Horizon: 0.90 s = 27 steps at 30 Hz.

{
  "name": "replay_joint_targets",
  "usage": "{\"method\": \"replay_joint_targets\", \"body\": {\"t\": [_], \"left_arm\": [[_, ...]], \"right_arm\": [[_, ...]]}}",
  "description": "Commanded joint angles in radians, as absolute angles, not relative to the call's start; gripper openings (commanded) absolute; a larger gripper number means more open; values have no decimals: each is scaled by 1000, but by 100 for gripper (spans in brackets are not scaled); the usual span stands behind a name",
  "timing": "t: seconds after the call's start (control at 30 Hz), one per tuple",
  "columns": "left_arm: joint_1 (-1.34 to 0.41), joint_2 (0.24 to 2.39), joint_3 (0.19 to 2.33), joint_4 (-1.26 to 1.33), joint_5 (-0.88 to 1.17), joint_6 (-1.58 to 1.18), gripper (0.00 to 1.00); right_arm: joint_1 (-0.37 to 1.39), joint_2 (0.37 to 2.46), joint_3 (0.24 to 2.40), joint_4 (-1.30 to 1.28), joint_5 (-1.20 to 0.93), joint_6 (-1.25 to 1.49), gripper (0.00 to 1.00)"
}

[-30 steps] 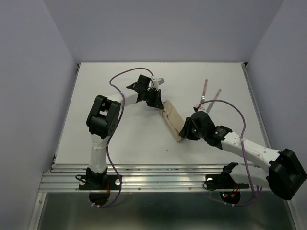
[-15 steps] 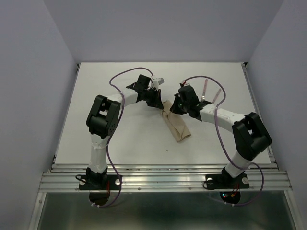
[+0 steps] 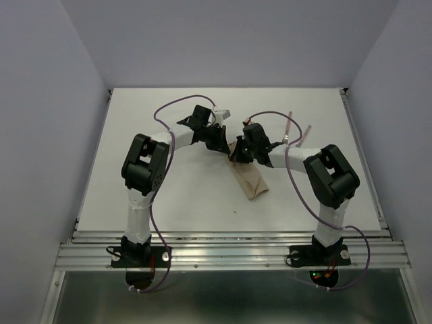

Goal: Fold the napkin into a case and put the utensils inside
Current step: Smooth out the smaller rectangle-folded napkin at the center of the board.

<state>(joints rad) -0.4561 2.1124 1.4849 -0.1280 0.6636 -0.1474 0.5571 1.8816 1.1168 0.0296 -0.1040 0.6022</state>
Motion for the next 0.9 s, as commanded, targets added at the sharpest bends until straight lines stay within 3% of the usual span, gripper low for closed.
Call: {"method": "replay_joint_targets", "body": {"t": [0.0,0.17,0.53,0.87], "left_arm": [[-451,2068,1485,-121,696,-132,0],[-453,2060,1471,-110,709,-140,0],[-453,2060,1468,-109,703,-140,0],[-453,2056,1470,-118,693,-133,0]], "right_arm": [[555,1940,1161,116,-152,612,1],[555,1973,1196,135,-160,588,1],[555,1720,1062,193,-77,578,1],[555,1749,999,192,-64,607,1]]}}
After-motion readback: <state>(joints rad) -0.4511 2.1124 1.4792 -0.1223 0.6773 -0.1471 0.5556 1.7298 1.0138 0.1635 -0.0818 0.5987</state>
